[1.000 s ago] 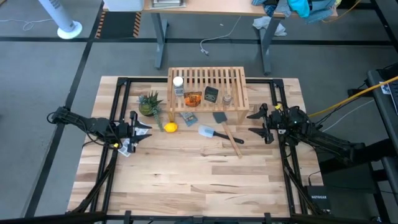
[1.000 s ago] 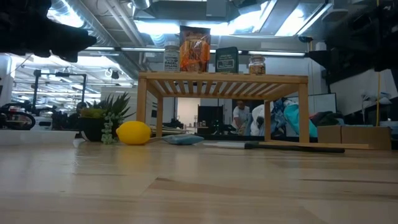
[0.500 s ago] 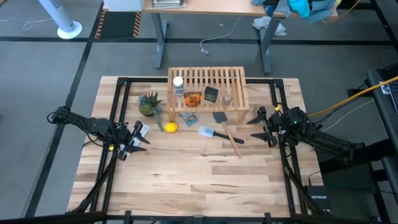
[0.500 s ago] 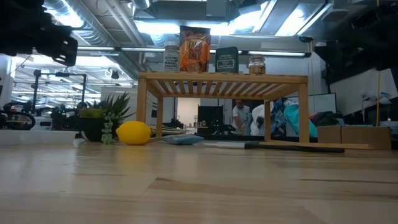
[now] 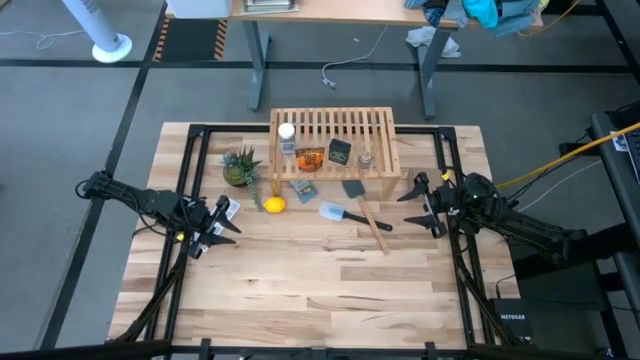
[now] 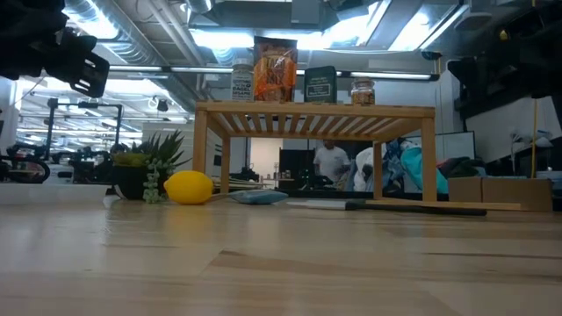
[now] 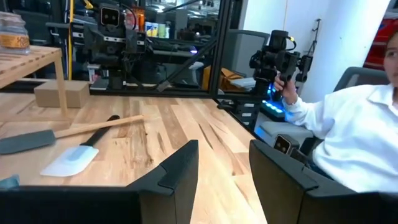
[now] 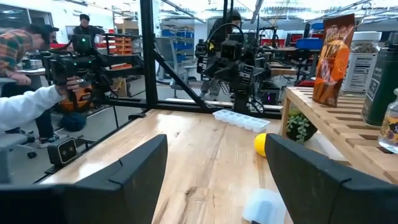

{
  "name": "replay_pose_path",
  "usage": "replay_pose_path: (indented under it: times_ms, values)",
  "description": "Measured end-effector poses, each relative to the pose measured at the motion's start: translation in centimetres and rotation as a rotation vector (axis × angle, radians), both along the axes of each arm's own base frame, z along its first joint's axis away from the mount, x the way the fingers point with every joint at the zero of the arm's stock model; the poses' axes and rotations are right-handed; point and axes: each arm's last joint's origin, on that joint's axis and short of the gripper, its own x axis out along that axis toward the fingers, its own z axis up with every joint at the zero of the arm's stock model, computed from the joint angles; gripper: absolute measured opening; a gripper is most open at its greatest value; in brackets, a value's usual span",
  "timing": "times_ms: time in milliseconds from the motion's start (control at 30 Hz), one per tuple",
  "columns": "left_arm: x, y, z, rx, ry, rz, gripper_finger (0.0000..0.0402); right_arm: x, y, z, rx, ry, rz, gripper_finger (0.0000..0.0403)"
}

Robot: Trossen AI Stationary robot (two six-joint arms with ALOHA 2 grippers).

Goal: Shelf spices
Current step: Return to Home Position

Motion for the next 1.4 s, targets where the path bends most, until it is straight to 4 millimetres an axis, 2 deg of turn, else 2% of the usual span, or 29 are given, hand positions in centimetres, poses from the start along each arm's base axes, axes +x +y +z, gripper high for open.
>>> replay_pose_path:
  times_ms: [333,600,1067,1400]
  values:
    - [0.0,0.1,0.1,-0.083,0.011,0.049,0.0137,0.0,-0.1,0.2,-0.045,-0.028,-0.031,0.0277]
    - [0.3,0.8,0.1,-0.100,-0.011,0.185,0.0137,-0.1,0.3,0.3,-0.045,-0.033,0.089,0.0277]
    - [0.6,3.7,0.3,0.085,-0.060,0.483,0.0137,-0.1,0.3,0.2,-0.018,-0.020,0.114,0.0277]
    - [0.7,3.9,-0.2,0.108,-0.011,0.434,0.0137,-0.2,0.5,0.2,0.020,0.000,0.173,0.0277]
